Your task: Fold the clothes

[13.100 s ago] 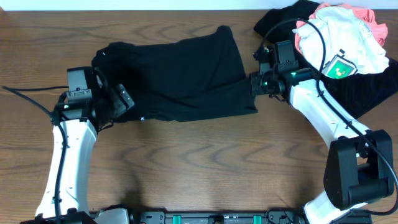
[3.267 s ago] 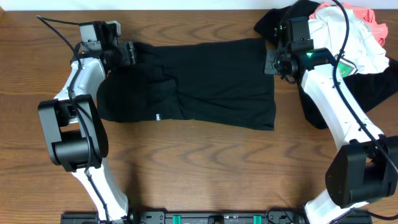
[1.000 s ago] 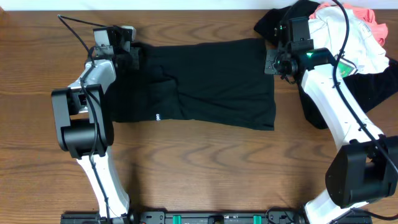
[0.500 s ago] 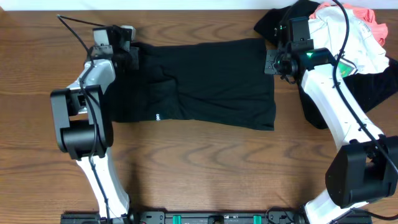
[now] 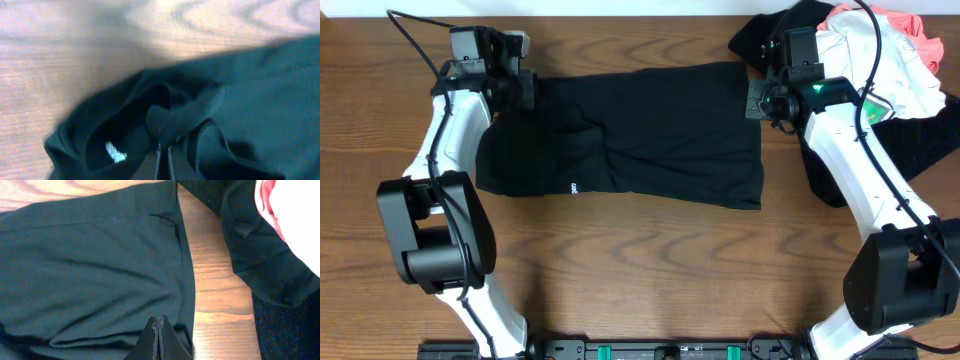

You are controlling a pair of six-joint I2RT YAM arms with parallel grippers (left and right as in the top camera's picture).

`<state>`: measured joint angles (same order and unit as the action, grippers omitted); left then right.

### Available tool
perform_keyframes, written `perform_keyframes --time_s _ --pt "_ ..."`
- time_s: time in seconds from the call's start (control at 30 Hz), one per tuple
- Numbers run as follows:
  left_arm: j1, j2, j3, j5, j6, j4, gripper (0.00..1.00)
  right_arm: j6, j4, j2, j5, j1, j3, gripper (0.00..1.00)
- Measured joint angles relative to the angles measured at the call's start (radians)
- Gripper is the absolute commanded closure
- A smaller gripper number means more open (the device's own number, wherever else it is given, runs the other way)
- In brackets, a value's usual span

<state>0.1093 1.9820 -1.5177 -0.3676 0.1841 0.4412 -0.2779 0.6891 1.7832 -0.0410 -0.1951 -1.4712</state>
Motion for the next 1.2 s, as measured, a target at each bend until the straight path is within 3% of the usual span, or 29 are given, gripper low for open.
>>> perform_keyframes --time_s 0.3,0.37,0.5,0.53,0.63,0.8,0.87,1.03,1.2 --pt "0.000 -0.001 -0.001 0.057 0.000 0.286 0.92 0.000 0.000 0.000 0.000 0.000 0.000 0.99" --pt "0.000 -0.001 -0.001 0.074 0.002 0.333 0.79 0.000 -0.001 0.000 0.000 0.000 0.000 0.99" --pt "0.000 -0.001 -0.001 0.093 -0.007 0.389 0.76 0.000 -0.001 0.000 0.001 0.000 0.000 0.99" --pt "0.000 -0.001 -0.001 0.095 -0.006 0.399 0.69 0.000 -0.001 0.000 0.001 0.000 0.000 0.99" --pt "0.000 -0.002 -0.001 0.095 -0.009 0.420 0.66 0.000 -0.001 0.000 0.001 0.000 0.000 0.98" --pt "0.000 -0.051 -0.001 0.067 -0.007 0.391 0.65 0.000 -0.001 0.000 0.002 -0.011 0.000 0.98" --pt "0.000 -0.097 0.000 0.059 -0.008 0.346 0.60 0.000 -0.001 0.000 0.003 -0.017 0.000 0.96" --pt "0.000 -0.179 -0.008 0.051 -0.008 0.226 0.57 -0.002 -0.055 0.000 0.003 -0.018 0.000 0.82" --pt "0.000 -0.148 -0.010 0.051 -0.008 0.222 0.57 0.038 -0.254 0.013 0.046 -0.018 0.000 0.70"
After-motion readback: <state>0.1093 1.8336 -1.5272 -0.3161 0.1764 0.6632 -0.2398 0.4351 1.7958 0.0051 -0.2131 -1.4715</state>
